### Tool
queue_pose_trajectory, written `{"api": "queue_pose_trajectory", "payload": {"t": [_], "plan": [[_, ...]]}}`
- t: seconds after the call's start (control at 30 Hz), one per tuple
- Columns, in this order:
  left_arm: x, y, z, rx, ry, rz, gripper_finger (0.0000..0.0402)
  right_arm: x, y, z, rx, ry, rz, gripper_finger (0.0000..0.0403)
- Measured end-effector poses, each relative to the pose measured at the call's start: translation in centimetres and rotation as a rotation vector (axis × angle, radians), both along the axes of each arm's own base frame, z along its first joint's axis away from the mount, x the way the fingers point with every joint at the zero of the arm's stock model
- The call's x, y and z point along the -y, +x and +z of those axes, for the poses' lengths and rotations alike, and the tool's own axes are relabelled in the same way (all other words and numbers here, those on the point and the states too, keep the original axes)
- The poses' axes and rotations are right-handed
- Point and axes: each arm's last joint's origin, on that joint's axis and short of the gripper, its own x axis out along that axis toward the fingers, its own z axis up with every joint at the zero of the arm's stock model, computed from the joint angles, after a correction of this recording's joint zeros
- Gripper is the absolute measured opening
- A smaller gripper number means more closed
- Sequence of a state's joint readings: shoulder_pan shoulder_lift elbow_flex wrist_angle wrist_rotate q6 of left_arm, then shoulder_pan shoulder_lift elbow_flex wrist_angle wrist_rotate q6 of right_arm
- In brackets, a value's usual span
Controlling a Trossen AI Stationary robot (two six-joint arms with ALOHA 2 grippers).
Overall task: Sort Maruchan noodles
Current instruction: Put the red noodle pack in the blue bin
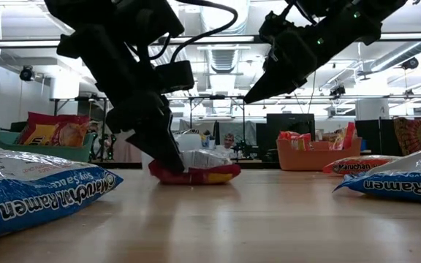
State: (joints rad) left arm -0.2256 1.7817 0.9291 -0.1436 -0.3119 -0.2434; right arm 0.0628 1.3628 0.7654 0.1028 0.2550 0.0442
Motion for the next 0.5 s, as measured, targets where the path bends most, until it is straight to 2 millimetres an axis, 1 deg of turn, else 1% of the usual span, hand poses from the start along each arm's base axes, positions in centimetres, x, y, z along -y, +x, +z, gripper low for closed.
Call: {"api": "queue_pose_trajectory", "payload": {"t": [0.27,0.33,0.4,0.5], "plan": [[0.0,0.0,0.0,-0.002,-0.006,0.007,0.0022,0.0,0.0,0.0,0.004,0.006,-0.004,0.0009],[0.0,0.0,0.1,0.001,-0.007,0.007,0.0012,0.0,0.0,0.0,0.004,0.007,-0.005,0.0009],[0.0,-0.1,0.5,0.004,-0.012,0.004,0.0015,0.0,0.0,0.0,0.004,0.007,-0.005,0.0009],[-0.1,-0.3,1.9,0.044,-0.017,-0.001,0.0015,0.0,0.0,0.0,0.005,0.007,-0.004,0.0009]]}}
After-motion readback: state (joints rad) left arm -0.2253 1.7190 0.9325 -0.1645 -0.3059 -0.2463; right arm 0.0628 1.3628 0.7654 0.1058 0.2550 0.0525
